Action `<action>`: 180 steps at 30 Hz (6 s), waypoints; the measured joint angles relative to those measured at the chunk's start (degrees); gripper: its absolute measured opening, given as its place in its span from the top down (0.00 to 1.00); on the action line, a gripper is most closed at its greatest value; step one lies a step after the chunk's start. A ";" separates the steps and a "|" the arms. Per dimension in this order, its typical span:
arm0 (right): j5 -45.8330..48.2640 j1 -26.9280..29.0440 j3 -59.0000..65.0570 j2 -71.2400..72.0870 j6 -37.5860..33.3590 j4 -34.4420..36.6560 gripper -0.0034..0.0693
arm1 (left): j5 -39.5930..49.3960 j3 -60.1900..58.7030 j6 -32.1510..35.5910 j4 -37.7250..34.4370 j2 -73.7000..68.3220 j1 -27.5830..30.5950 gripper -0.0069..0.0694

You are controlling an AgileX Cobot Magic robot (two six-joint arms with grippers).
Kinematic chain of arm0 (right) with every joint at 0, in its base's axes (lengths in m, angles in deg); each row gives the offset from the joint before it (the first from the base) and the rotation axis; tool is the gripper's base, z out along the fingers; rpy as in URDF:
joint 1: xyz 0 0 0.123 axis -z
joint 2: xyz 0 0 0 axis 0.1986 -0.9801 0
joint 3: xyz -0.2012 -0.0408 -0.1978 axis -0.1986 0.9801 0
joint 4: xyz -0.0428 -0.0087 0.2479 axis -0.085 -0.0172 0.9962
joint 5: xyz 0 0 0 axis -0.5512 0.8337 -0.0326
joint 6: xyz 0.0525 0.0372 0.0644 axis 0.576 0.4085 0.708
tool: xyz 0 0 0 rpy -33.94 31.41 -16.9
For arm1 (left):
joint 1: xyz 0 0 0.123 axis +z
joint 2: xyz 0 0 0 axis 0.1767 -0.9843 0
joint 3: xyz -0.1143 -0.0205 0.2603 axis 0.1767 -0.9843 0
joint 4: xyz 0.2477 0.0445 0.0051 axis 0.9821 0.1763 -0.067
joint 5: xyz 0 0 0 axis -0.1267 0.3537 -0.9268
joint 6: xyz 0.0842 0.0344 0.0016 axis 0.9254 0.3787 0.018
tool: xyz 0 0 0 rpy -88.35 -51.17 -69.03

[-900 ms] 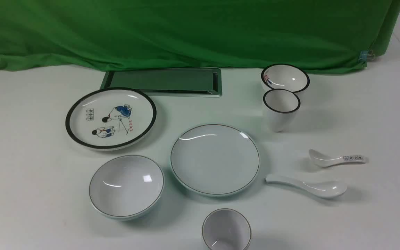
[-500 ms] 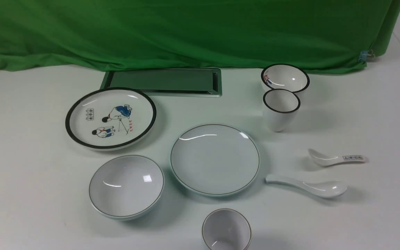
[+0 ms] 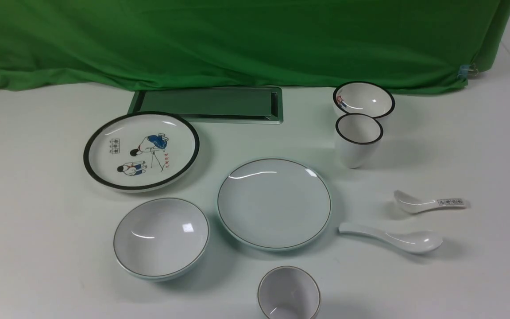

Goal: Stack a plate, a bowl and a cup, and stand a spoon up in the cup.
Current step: Use the left arm to grab a blue rice bowl, then use the left arm to put the blue rice bowl into the blue large plate in the middle, then use the right arm to grab a blue teacup, then use the right arm to put the blue teacup into the blue rice bowl in the middle

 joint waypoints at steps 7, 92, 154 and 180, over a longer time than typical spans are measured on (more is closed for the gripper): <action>-0.05 0.00 0.00 0.00 0.00 0.00 0.63 | 0.00 0.00 0.02 0.00 0.00 0.00 0.95; 33.57 -37.40 -56.05 -65.00 -12.30 2.86 0.92 | 25.84 63.07 -0.88 -6.51 -88.69 -19.00 0.92; 42.04 -34.75 -86.63 -100.95 -14.64 2.98 0.85 | 28.91 66.28 4.32 -8.03 -82.96 -22.95 0.61; 53.85 -29.33 -114.01 -123.30 -14.13 -0.20 0.31 | 27.41 66.28 4.30 -5.95 -82.92 -22.95 0.72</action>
